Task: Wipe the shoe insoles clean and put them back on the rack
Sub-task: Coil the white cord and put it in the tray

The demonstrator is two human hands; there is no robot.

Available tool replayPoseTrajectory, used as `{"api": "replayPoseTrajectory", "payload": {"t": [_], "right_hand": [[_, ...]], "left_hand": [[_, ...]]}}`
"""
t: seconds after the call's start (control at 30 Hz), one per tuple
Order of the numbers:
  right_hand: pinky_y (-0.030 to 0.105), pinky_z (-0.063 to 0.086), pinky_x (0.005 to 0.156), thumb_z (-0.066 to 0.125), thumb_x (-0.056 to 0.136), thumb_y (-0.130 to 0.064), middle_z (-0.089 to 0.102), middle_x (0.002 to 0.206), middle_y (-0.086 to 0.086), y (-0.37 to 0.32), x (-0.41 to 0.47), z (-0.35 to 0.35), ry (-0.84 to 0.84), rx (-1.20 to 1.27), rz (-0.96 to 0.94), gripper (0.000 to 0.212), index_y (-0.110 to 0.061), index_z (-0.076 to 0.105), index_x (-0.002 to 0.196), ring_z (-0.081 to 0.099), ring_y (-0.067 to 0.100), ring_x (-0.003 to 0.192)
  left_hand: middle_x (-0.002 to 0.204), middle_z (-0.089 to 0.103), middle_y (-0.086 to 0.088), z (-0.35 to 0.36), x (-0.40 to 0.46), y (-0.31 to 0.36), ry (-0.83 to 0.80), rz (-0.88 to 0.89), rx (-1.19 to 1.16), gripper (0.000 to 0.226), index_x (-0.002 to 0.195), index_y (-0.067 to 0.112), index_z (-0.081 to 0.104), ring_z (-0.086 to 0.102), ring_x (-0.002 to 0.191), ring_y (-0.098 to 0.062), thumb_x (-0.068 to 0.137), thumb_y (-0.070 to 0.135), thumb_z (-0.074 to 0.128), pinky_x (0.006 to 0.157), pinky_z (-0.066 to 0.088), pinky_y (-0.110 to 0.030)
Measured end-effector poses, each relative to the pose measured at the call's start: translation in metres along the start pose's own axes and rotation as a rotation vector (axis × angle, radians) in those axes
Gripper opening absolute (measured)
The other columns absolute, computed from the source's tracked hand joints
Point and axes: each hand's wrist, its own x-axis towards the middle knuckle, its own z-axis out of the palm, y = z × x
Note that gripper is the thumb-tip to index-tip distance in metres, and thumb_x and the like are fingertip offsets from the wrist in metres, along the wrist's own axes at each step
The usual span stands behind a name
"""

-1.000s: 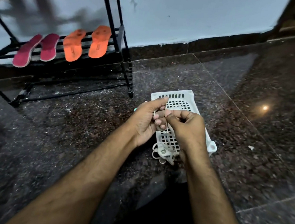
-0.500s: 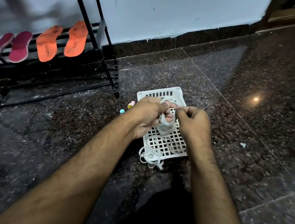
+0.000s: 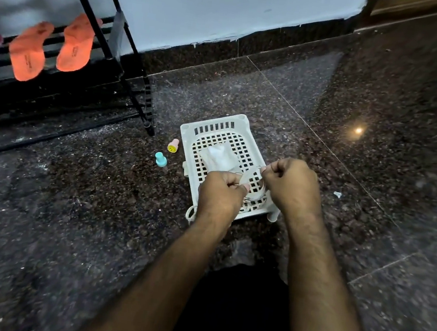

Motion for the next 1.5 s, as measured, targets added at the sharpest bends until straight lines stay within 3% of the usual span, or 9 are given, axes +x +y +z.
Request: {"api": "replayPoseTrajectory", "payload": {"t": [0.1,0.2,0.3,0.43,0.67,0.9,1.1,1.37,1.5], "right_hand": [[0.036,0.059,0.08,0.071,0.087,-0.034,0.072,0.077,-0.004,0.001,0.003,0.006,0.0,-0.06,-0.012,0.016,-0.022,0.069,0.077,0.07,0.019,0.076],[0.037,0.059,0.08,0.073,0.086,-0.036,0.071,0.077,-0.004,0.001,0.008,0.01,0.037,-0.091,-0.022,0.017,-0.024,0.067,0.075,0.069,0.02,0.077],[0.035,0.058,0.077,0.074,0.086,-0.035,0.071,0.079,-0.003,-0.004,0.015,0.015,0.079,-0.094,-0.038,0.015,-0.025,0.068,0.077,0.069,0.02,0.078],[0.027,0.049,0.073,0.075,0.088,-0.031,0.073,0.087,0.0,-0.01,0.021,0.019,0.076,-0.177,-0.058,0.008,-0.024,0.073,0.089,0.066,0.02,0.082],[0.024,0.04,0.067,0.074,0.089,-0.026,0.073,0.092,0.0,-0.006,0.029,0.032,0.083,-0.233,-0.007,0.006,-0.023,0.074,0.094,0.059,0.016,0.077],[0.032,0.056,0.078,0.075,0.086,-0.028,0.073,0.093,0.003,-0.005,0.036,0.042,0.122,-0.246,-0.02,0.009,-0.023,0.073,0.093,0.068,0.023,0.088],[0.028,0.048,0.073,0.074,0.087,-0.023,0.072,0.093,0.001,-0.005,0.037,0.044,0.107,-0.239,-0.041,0.005,-0.024,0.073,0.092,0.064,0.02,0.085],[0.023,0.04,0.074,0.078,0.086,-0.02,0.067,0.112,0.002,-0.006,0.036,0.045,0.125,-0.259,-0.074,0.021,-0.023,0.075,0.107,0.063,0.019,0.098],[0.024,0.047,0.075,0.078,0.086,-0.021,0.069,0.106,0.0,-0.011,0.025,0.043,0.098,-0.234,-0.115,0.015,-0.025,0.074,0.1,0.063,0.016,0.089]], "left_hand": [[0.072,0.069,0.009,0.0,0.002,-0.007,0.089,0.079,0.267,0.01,0.084,0.017,0.074,0.063,0.062,-0.011,0.087,0.026,0.074,0.055,0.048,-0.017],[0.084,0.072,0.006,0.007,0.006,-0.005,0.149,0.114,0.467,0.021,0.096,0.021,0.071,0.068,0.076,-0.02,0.084,0.039,0.073,0.065,0.055,-0.031],[0.092,0.072,0.003,0.014,0.011,0.003,0.164,0.165,0.614,0.025,0.102,0.023,0.069,0.066,0.084,-0.021,0.088,0.043,0.068,0.063,0.042,-0.03],[0.104,0.071,-0.002,0.015,0.013,0.009,0.155,0.189,0.716,0.024,0.112,0.024,0.068,0.066,0.097,-0.026,0.093,0.038,0.064,0.07,0.042,-0.032],[0.107,0.071,0.0,0.009,0.028,0.006,0.152,0.234,0.696,0.027,0.117,0.027,0.067,0.066,0.097,-0.023,0.092,0.036,0.067,0.076,0.051,-0.034],[0.111,0.061,-0.003,0.008,0.042,0.006,0.117,0.246,0.665,0.018,0.099,0.018,0.07,0.051,0.113,-0.023,0.089,0.032,0.073,0.086,0.053,-0.042],[0.116,0.054,-0.004,0.011,0.049,-0.003,0.09,0.237,0.657,0.021,0.095,0.015,0.068,0.048,0.114,-0.023,0.087,0.033,0.074,0.09,0.051,-0.043],[0.081,0.066,-0.002,0.006,0.05,0.001,0.05,0.183,0.549,0.029,0.074,0.02,0.066,0.065,0.078,-0.025,0.089,0.045,0.067,0.066,0.055,-0.037],[0.078,0.067,0.002,-0.006,0.037,0.006,0.07,0.188,0.531,0.023,0.083,0.02,0.069,0.066,0.073,-0.023,0.09,0.042,0.067,0.071,0.056,-0.038]]}}
